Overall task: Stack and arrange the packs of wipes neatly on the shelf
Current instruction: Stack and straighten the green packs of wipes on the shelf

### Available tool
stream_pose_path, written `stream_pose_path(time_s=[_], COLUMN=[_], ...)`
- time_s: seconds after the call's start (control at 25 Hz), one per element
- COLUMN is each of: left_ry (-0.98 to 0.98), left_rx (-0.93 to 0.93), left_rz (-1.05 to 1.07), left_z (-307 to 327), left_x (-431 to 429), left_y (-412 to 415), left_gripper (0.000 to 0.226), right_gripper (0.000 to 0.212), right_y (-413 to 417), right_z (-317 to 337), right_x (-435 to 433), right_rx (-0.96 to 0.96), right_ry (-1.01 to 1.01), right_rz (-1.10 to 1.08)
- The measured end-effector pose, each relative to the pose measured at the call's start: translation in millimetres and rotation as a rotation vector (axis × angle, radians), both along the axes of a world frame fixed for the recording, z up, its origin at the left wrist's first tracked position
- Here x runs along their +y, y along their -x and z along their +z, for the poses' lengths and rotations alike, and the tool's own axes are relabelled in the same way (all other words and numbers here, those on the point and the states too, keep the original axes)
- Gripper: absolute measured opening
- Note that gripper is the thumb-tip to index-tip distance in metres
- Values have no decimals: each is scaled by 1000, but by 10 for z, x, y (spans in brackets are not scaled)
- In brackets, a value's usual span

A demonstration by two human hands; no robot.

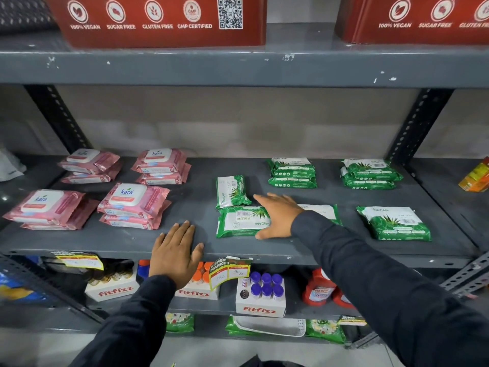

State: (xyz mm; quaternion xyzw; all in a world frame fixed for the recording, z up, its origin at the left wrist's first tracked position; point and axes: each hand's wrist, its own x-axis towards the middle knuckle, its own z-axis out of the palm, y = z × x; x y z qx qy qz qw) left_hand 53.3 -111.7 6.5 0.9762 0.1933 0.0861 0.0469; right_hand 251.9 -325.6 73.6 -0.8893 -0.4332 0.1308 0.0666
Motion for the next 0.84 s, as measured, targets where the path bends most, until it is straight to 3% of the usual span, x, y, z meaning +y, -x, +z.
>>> stream_pose_path(time_s=[0.24,0.56,0.68,0.84], left_ry=[-1,-21,-26,-23], left_rx=[-2,-7,0,-18], left_rz=[2,11,9,9], left_z=[-18,-48,-55,-61], left_x=[33,64,68,62], left_y=[12,-4,-10,2], left_gripper=[72,68,66,66], right_gripper=[108,95,97,100], right_y=[22,87,-85,-288], right_z=[-60,192,361,335], right_x=[145,-181,-584,-1116], right_rx=[12,-121,-103,29], right_ry=[-7,-279,-371,-347], right_rz=[-25,-24,-117,-244])
